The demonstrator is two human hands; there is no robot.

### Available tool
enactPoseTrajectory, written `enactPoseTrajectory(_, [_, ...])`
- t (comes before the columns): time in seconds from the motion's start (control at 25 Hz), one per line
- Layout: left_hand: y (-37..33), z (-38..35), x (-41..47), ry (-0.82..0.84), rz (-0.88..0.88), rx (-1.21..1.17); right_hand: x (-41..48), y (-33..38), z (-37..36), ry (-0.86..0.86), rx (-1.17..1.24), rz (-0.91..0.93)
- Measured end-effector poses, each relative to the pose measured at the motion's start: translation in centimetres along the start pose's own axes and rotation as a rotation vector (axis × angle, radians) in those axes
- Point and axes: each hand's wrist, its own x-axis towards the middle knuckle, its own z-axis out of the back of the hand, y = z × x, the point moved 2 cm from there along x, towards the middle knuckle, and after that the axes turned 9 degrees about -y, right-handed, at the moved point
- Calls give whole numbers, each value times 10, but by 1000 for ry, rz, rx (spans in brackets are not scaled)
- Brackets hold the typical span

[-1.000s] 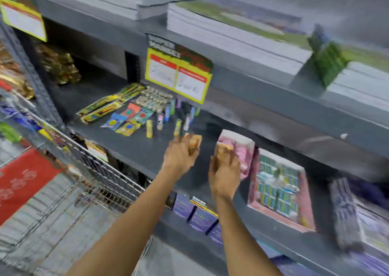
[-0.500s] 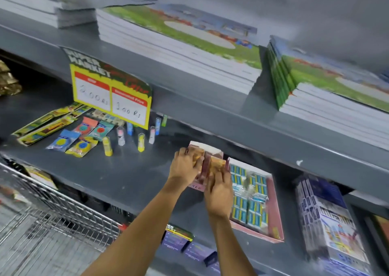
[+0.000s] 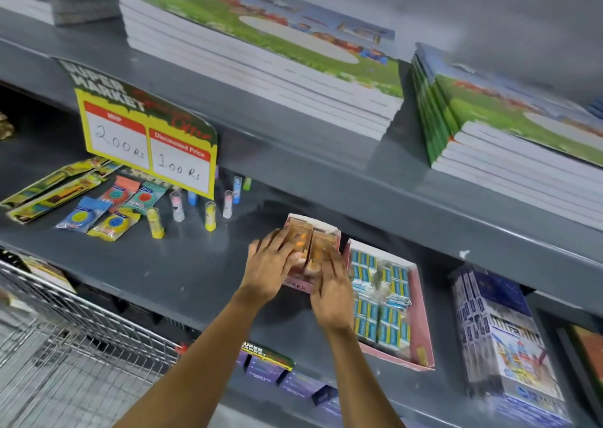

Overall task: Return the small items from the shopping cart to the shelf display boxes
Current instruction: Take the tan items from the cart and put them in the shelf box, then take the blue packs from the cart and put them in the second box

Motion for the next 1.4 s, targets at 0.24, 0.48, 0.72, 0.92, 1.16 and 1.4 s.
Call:
enactPoseTrajectory(0.24, [4,-2,-5,-21,-45,0,6,0,-7,-52,-167,-82])
enactPoseTrajectory(0.48, [2,-9,-8,-20,-30,31,5,-9,-21,-41,-240,-60])
enactPoseTrajectory(0.72, [29,29,-20,-168,105,-15,-1,28,-14,-198,-162,30])
enactPoseTrajectory(0.92, [129,96,-88,-249,351,155,-28,131,-56,-105,133,317])
enactPoseTrajectory(1.16, [237,116,-265,-201,863,276,-156,226,-150,328,390,499])
enactPoseTrajectory(1.4, [277,15,-404,299,1389,247,-272,192,-270,908,135,345])
